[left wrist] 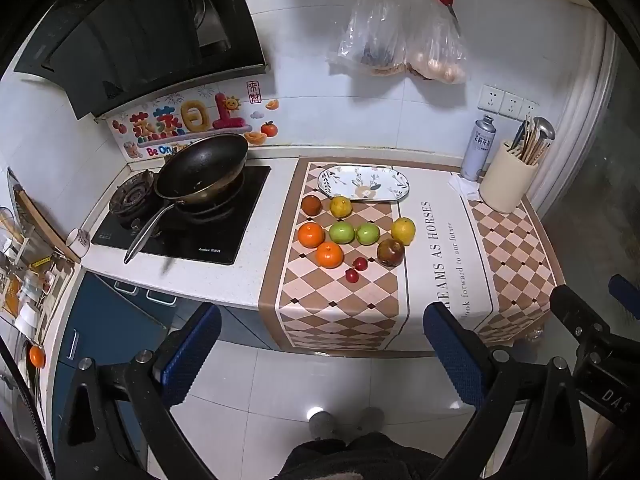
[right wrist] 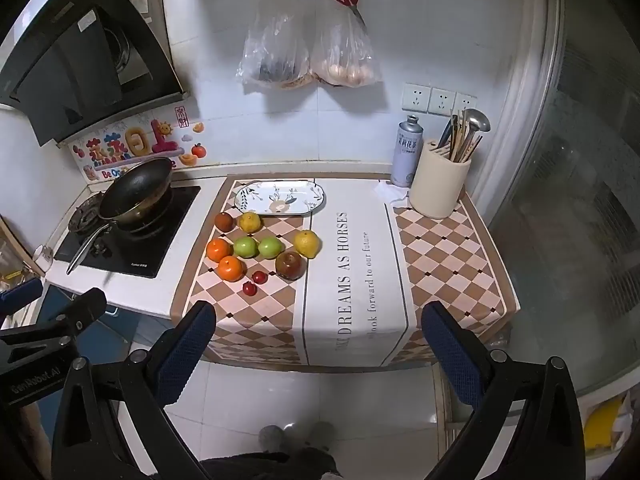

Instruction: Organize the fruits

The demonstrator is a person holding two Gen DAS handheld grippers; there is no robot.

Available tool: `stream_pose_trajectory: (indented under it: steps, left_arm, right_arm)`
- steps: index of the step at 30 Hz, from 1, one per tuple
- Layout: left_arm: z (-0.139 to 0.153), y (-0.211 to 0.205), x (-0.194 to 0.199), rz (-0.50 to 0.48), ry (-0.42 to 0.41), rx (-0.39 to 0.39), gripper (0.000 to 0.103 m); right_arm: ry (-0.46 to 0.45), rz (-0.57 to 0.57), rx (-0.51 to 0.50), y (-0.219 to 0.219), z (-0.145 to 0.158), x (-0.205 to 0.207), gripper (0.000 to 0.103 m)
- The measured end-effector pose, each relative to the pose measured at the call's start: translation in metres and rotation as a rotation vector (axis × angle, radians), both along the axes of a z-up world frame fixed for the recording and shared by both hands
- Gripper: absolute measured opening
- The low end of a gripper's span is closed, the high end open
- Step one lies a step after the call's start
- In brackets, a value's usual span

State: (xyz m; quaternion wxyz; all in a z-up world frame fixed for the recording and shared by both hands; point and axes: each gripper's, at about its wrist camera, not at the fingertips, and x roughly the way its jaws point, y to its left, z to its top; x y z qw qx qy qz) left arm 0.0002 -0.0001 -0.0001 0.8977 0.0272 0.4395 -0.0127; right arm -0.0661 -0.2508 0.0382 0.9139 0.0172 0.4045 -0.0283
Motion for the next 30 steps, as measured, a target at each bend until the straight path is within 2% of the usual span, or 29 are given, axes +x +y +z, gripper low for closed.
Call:
stream_pose_trajectory:
  steps: [14,30]
  left_arm:
    - [-0.001,0.0,0.001,0.001,-0.013,-0.004,0.103]
    - [0.013,0.015,0.004,0.013,-0.024,-0.008,0.103]
  right_arm:
    - [-0.004,0.003,-0.002,0.001,0.0,-0.006,0.103]
    - [-0.007,0.006,-0.004,0.009,0.008,-0.001,0.103]
